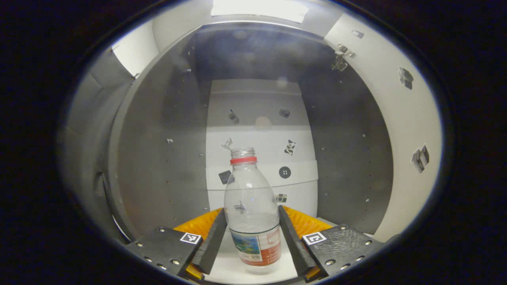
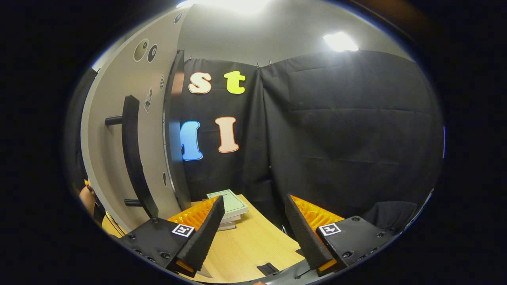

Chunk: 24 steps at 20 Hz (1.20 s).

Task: Open the cabinet door with the right hand, grasp the bottle in the cabinet with the left hand and place it on the coaster, then close the cabinet door with the right hand.

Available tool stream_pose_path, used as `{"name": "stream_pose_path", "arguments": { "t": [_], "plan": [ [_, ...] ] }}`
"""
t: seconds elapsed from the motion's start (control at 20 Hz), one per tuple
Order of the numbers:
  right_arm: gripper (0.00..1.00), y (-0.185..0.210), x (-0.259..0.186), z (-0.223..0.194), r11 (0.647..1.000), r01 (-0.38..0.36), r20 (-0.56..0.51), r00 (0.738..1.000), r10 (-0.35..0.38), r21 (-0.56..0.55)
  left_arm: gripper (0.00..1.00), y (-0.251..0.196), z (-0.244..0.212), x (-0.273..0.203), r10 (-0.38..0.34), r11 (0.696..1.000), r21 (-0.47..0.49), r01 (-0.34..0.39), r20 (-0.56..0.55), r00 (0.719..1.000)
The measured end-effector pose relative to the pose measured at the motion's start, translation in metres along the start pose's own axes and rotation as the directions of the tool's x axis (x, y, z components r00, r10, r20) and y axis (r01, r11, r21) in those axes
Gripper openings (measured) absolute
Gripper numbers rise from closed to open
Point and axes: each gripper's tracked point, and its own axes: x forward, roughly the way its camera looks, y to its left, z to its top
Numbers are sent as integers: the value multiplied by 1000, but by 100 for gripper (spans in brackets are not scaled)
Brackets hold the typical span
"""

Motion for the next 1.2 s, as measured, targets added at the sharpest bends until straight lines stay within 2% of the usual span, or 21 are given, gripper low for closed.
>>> {"name": "stream_pose_path", "arguments": {
  "t": [0.15,0.2,0.25,0.55,0.6,0.65,0.8,1.2],
  "plan": [
    [98,1,0,0,999,-34,15,999,34,-21,78,5,15,-32,8,1000,-5,-8,14,1000],
    [93,1,2,-1,998,-44,17,999,45,-34,75,8,19,-42,15,1000,-6,-14,18,1000],
    [92,2,2,-2,997,-56,19,998,57,-43,75,11,22,-56,21,1000,-6,-21,19,1000],
    [93,9,2,3,988,-141,62,987,145,-60,75,40,18,-147,82,996,37,-82,-4,997],
    [93,10,2,3,986,-153,70,985,158,-70,75,46,15,-158,96,994,53,-96,-5,995],
    [98,12,1,4,983,-166,75,982,171,-75,75,53,13,-171,112,991,69,-111,-8,994],
    [98,18,1,3,975,-208,82,973,214,-79,75,68,0,-198,149,986,74,-147,-30,988],
    [99,18,2,1,960,-256,89,960,266,-111,75,86,-50,-279,219,974,69,-216,-45,975]
  ]
}}
